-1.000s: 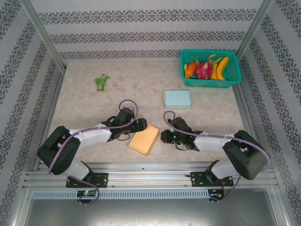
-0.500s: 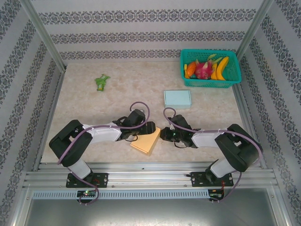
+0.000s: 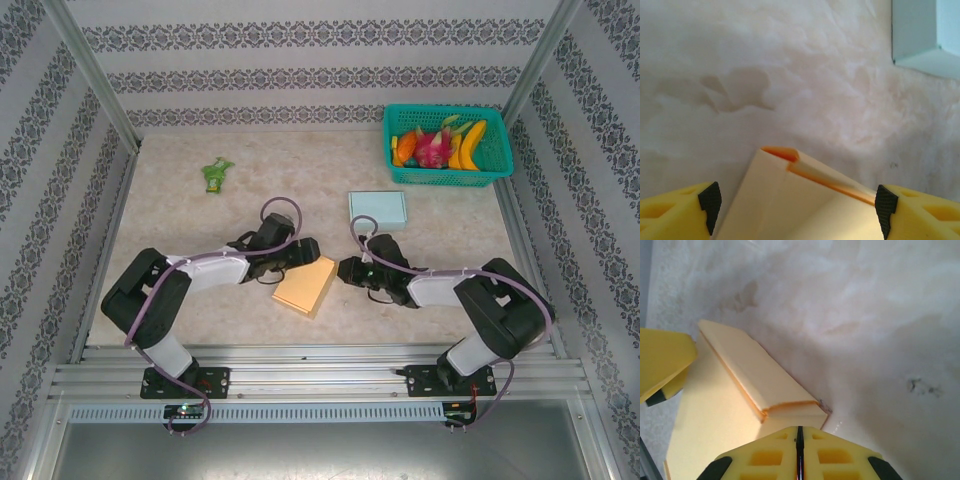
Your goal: Fold the paper box
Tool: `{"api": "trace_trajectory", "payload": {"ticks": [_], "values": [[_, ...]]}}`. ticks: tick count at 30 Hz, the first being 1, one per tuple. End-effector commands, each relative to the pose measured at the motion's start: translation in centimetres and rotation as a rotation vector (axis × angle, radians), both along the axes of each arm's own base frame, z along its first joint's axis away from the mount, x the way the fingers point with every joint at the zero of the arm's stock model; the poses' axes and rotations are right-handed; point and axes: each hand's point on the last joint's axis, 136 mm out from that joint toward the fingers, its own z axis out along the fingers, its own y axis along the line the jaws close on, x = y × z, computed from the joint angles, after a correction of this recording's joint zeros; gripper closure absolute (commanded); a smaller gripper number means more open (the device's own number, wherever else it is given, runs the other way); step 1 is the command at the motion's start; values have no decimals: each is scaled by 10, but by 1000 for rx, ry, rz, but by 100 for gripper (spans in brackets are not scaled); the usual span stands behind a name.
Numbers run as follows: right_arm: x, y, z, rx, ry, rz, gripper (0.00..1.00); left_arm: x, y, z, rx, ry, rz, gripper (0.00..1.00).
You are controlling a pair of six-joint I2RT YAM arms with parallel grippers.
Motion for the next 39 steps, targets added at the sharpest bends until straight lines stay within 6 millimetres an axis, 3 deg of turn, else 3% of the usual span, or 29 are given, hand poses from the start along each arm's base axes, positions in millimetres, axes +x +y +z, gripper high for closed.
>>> {"api": "trace_trajectory", "payload": {"ticks": [1,6,10,14,19,24,34,39], "values": [[0,-14,4,-69,-42,-12,90,-5,4,2,-29,-6,-8,16],[-32,-27,-7,-117,-3,10,92,-24,28,16,9,-46,22,15],[-65,-24,-12,-155,-17,47,91,-51,41,14,13,-61,24,15],[-85,-14,-8,-159,-54,67,91,-70,41,13,12,-76,6,16],[-97,7,-2,-143,-85,89,91,-79,43,8,39,-73,12,16],[-103,28,-5,-140,-82,121,91,-89,31,8,22,-75,-13,16],[-105,98,25,82,-153,162,92,-104,22,6,-19,-78,27,16],[-109,131,27,210,-163,164,93,-113,11,19,-87,-104,39,15]]}}
